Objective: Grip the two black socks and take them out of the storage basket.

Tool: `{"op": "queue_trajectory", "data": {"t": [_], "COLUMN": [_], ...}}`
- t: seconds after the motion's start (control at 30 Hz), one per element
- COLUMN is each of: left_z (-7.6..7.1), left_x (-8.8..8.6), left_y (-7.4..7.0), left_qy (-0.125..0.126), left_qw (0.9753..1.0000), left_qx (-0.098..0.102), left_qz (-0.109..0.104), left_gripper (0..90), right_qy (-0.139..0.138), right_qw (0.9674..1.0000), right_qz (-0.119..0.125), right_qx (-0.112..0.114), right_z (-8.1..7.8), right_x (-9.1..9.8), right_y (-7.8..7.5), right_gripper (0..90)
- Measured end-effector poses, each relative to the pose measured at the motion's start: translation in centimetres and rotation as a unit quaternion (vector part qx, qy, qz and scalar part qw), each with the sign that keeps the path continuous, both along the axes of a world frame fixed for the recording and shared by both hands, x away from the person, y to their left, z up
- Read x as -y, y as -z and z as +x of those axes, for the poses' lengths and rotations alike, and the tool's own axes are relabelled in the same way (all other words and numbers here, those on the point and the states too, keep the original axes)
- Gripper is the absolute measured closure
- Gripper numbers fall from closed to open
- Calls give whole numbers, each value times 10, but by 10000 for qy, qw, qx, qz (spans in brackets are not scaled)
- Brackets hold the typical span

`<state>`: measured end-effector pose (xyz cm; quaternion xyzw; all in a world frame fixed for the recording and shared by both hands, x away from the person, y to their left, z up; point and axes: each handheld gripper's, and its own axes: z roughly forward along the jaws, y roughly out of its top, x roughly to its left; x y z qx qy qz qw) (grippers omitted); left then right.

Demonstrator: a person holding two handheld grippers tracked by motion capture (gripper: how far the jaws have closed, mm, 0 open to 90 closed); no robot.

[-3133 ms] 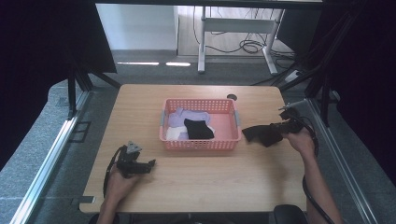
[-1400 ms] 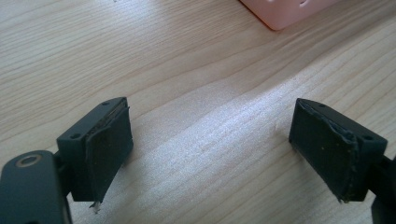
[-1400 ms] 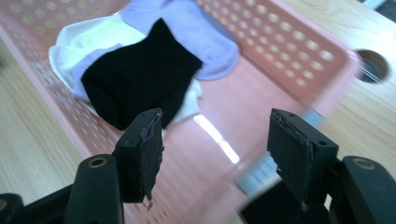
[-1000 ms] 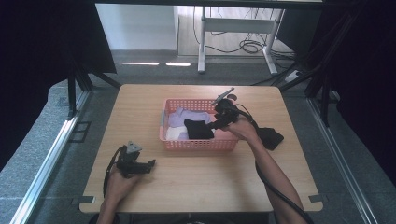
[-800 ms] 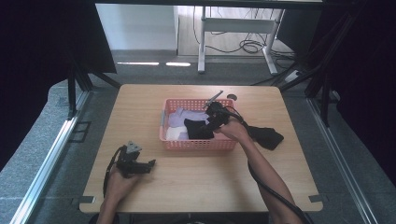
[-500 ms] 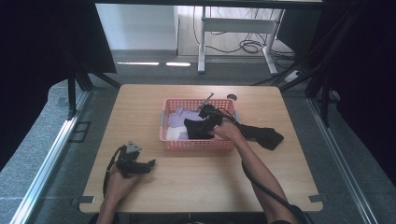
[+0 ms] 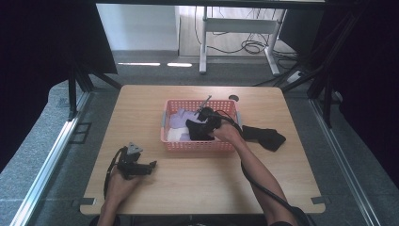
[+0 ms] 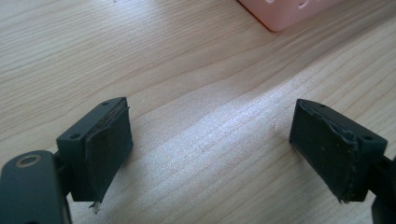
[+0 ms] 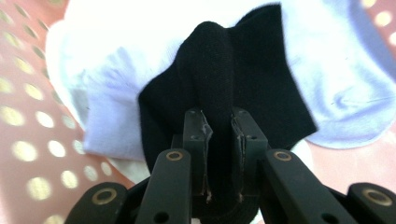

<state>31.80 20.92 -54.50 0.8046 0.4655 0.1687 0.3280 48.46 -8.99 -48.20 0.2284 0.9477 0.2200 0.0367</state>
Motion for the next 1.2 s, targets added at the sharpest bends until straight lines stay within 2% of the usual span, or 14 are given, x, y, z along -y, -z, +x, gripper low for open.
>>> {"op": "queue_trajectory", "data": {"t": [0.13, 0.17, 0.2, 0.27, 0.33, 0.83, 1.2], "left_z": [0, 0, 0, 0, 0, 0, 0], "left_x": [0, 1, 0, 0, 0, 1, 1], "left_y": [0, 0, 0, 0, 0, 0, 0], "left_qy": [-2, -12, 0, 0, -4, -19, -10], "left_qw": [10000, 10000, 10000, 10000, 10000, 10000, 10000], "left_qx": [10, 12, 5, 4, 7, 14, 8], "left_qz": [3, -11, 5, 5, 3, -23, 3], "left_gripper": [129, 129, 129, 129, 129, 129, 129], "right_qy": [58, 100, 136, 128, 145, 339, 463], "right_qw": [9997, 9995, 9990, 9989, 9982, 9946, 9923], "right_qz": [172, 261, 362, 386, 477, 713, 809], "right_qx": [133, 121, 220, 239, 346, 678, 821], "right_z": [0, 0, -1, -2, -3, -8, -12], "right_x": [4, 5, 6, 7, 8, 23, 37], "right_y": [-9, -13, -23, -26, -38, -75, -91], "right_gripper": [780, 781, 781, 780, 780, 774, 774]}}
